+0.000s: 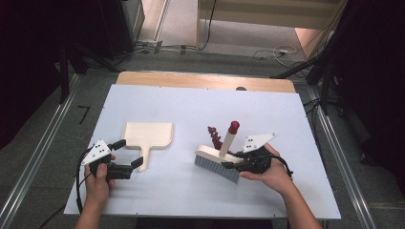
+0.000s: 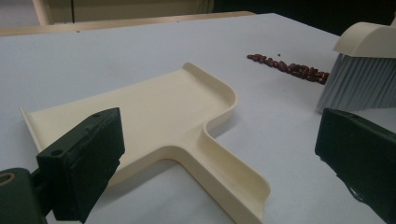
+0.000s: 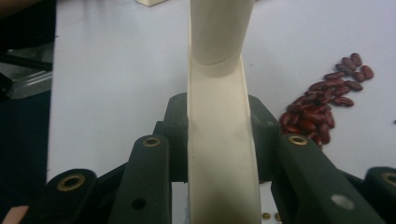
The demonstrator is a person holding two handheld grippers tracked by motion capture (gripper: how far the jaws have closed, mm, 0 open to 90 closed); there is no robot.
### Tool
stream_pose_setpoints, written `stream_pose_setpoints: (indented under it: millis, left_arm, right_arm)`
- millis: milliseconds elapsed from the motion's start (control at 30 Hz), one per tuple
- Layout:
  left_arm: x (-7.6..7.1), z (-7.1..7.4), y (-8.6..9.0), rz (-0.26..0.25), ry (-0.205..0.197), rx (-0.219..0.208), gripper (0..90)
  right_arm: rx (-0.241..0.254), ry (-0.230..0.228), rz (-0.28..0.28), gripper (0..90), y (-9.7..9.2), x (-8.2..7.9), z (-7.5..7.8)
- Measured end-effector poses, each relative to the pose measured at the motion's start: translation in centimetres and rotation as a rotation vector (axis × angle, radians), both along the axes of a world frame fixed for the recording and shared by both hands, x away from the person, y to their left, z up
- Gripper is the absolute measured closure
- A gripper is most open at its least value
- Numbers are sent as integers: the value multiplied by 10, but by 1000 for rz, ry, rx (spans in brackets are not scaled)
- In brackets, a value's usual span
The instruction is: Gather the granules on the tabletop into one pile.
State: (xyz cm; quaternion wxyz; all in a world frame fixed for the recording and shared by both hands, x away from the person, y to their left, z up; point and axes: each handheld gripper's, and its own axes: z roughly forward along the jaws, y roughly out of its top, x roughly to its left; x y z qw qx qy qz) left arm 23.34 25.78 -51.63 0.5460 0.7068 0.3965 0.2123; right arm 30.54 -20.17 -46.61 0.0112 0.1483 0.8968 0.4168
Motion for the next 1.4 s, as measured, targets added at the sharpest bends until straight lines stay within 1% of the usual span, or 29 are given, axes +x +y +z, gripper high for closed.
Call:
stream_pose_setpoints:
  millis: [133,200,267,367,533,567,667,867,900,967,1100,1200,1300,1333,1400]
  left_arm:
    - [0,0,0,1,0,0,18]
    - [0,0,0,0,0,0,18]
    - [0,0,0,-2,0,0,18]
    - [0,0,0,0,0,0,18]
    - [0,0,0,-2,-1,-1,18]
    - [0,0,-1,0,1,1,18]
    - [0,0,0,-2,0,1,18]
    - [0,0,-1,-2,0,-3,18]
    - [0,0,-1,-1,0,-4,18]
    - [0,0,-1,-2,0,-5,18]
    - [0,0,-1,-3,1,-3,19]
    - [0,0,-1,-4,1,-3,18]
    - [0,0,-1,-2,2,-4,18]
    - [0,0,-1,-3,1,-4,18]
    - [0,0,-1,-2,1,-8,18]
  right_arm:
    - [-14,-13,-8,655,3,9,0]
    - [-15,-13,-11,655,4,13,-1]
    - [-18,-4,-11,654,4,17,-1]
    - [-25,-8,-18,654,5,24,-1]
    - [-21,-8,-5,654,7,31,-3]
    - [-25,-3,-10,654,7,32,-2]
    - [-38,-15,-7,654,9,35,0]
    - [-39,-20,-26,654,9,44,1]
    - [-38,-17,-40,654,9,45,1]
    - [-36,-24,-44,654,10,47,2]
    - [-46,-35,-68,654,12,51,4]
    - [-47,-31,-73,655,13,53,6]
    - [-32,-18,-78,655,12,52,12]
    - [-28,-27,-78,655,11,52,16]
    - [-2,-40,-82,655,8,54,27]
